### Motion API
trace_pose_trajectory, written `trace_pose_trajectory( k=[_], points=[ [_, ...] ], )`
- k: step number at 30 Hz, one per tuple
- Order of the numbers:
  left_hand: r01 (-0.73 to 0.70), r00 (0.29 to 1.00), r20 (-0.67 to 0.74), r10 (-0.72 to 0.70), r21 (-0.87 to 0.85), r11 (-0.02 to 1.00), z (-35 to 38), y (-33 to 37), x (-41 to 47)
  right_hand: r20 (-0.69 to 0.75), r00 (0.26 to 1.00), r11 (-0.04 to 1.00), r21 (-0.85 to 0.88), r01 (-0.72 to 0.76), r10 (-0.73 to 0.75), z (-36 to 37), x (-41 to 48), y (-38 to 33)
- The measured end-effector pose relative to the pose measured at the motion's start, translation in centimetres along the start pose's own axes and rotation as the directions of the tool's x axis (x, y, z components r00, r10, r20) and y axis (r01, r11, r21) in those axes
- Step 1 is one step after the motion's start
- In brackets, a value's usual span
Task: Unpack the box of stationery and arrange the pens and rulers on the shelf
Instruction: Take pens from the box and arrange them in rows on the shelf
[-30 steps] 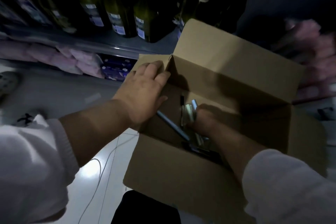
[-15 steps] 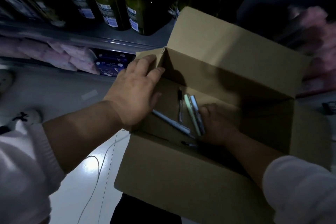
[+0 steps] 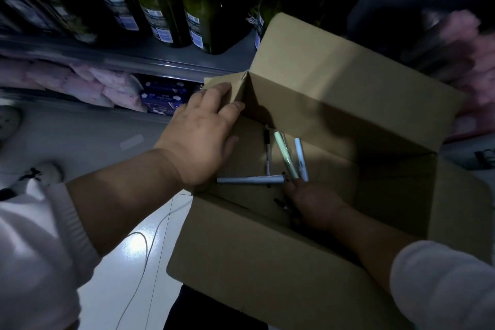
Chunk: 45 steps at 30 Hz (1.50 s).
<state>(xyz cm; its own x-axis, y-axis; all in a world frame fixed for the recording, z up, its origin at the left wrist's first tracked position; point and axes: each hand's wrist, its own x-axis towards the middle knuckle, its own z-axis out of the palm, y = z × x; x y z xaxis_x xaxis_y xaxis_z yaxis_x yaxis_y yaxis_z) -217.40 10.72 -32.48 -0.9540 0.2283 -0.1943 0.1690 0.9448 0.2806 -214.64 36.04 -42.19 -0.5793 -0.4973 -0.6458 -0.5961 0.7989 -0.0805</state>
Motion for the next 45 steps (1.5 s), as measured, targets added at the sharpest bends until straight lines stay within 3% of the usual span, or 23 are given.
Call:
trace_pose_trajectory(
  k=[5,10,14,18,21,24,29,33,37,41,45],
  points=[
    [0.008,1.000,-0.007,-0.008,-0.001,1.000,0.1,0.0,0.0,-0.013,0.995,0.994,0.051,-0.100,0.101,1.2,0.4,0.3],
    [0.002,1.000,0.000,-0.002,-0.008,1.000,0.1,0.0,0.1,-0.081,0.980,0.925,0.352,-0.142,0.181,-0.1,-0.3,0.8],
    [0.004,1.000,0.003,-0.004,-0.010,1.000,0.2,-0.2,0.1,-0.252,0.861,0.806,0.533,-0.258,0.442,-2.1,0.4,1.1],
    [0.012,1.000,0.012,-0.011,-0.011,1.000,0.2,-0.2,0.0,-0.140,0.762,0.620,0.681,-0.390,0.633,-3.2,2.9,0.5],
    [0.007,1.000,0.019,-0.007,-0.028,1.000,0.2,0.0,0.1,-0.190,0.816,0.693,0.650,-0.311,0.545,-2.8,4.6,-1.2],
    [0.008,1.000,0.014,-0.008,-0.047,0.999,0.2,-0.1,0.3,-0.086,0.912,0.776,0.562,-0.287,0.400,-2.1,5.3,-2.5],
    [0.010,1.000,0.018,-0.009,-0.044,0.999,0.4,0.0,0.2,-0.127,0.928,0.861,0.434,-0.265,0.350,-2.0,5.1,-2.6],
    [0.009,1.000,0.019,-0.008,-0.041,0.999,0.3,0.0,0.3,-0.224,0.956,0.939,0.326,-0.112,0.191,-2.1,5.5,-3.9],
    [-0.002,1.000,0.023,0.002,-0.029,1.000,0.2,0.1,0.5,-0.173,0.973,0.883,0.466,-0.053,0.150,-1.8,5.6,-3.3],
    [0.005,1.000,0.028,-0.004,-0.022,1.000,0.2,0.2,0.4,-0.106,0.977,0.855,0.508,-0.107,0.186,-1.7,5.6,-1.6],
    [0.004,1.000,0.031,-0.004,-0.012,1.000,0.2,0.4,0.5,-0.109,0.930,0.660,0.733,-0.164,0.352,-3.8,4.7,0.1]
  ],
)
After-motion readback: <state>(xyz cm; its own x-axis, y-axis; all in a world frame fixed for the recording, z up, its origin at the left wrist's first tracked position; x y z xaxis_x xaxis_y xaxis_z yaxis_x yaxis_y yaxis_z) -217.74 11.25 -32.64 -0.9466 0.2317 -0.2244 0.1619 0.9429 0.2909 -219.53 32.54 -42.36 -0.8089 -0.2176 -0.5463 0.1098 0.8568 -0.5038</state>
